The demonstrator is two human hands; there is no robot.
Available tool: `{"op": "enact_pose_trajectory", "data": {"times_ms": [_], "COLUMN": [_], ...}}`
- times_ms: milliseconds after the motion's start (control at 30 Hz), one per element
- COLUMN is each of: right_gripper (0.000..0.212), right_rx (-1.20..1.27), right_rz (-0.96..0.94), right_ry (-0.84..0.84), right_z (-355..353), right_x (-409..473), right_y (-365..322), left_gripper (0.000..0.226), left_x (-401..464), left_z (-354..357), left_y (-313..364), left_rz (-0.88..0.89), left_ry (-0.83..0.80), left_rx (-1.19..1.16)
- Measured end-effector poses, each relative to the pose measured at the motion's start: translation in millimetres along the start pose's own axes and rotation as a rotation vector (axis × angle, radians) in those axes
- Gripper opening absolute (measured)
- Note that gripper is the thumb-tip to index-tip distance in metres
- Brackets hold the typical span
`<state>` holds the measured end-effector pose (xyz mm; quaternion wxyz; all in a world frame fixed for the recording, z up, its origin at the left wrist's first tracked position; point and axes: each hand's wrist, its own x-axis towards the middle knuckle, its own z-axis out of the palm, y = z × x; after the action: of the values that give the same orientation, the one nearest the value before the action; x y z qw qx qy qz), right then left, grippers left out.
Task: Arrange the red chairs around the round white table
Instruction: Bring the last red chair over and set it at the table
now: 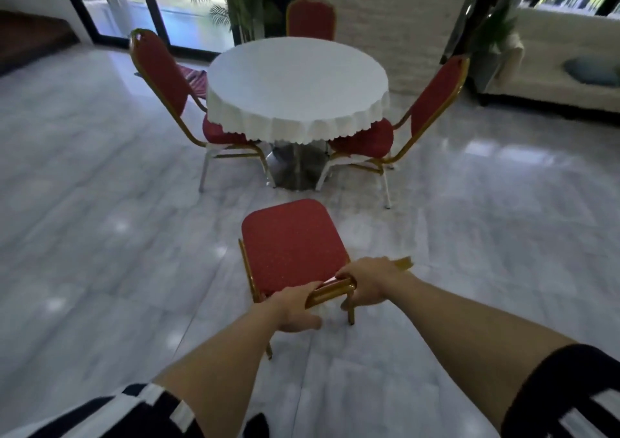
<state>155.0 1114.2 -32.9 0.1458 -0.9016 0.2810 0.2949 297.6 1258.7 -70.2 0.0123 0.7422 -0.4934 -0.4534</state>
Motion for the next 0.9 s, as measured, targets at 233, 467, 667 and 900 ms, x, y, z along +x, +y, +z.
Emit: {"op": "enact_pose_trajectory", "data": {"times_ms": [233, 467, 667, 900], "right_gripper": [0.040, 0.017, 0.033, 0.023], "right_rx": [-0.048, -0.016, 0.108, 0.186], "right_rz": [0.069, 0.141, 0.162, 0.136], "right_ry": [0.037, 0.062, 0.194, 0.280], "right_z": [7.9, 18.2, 17.7, 7.6], "right_x": [10.1, 15.8, 44.6, 74.1], "right_y": [-12.2, -29.1, -81.3, -124.9], "left_gripper": [0.036, 0.047, 0.059, 0.065], "left_x": [14.7, 23.6, 13.0, 8.7], "left_z": [21.6, 12.0, -31.4, -78.5], "left_y": [-17.8, -27.2, -78.6, -127.7], "left_rz": [-0.119, -0.094, -0.092, -0.065], "left_ry": [0.260, 0.171, 0.148, 0.111], "left_rx": [0.089, 0.160, 0.208, 0.257]}}
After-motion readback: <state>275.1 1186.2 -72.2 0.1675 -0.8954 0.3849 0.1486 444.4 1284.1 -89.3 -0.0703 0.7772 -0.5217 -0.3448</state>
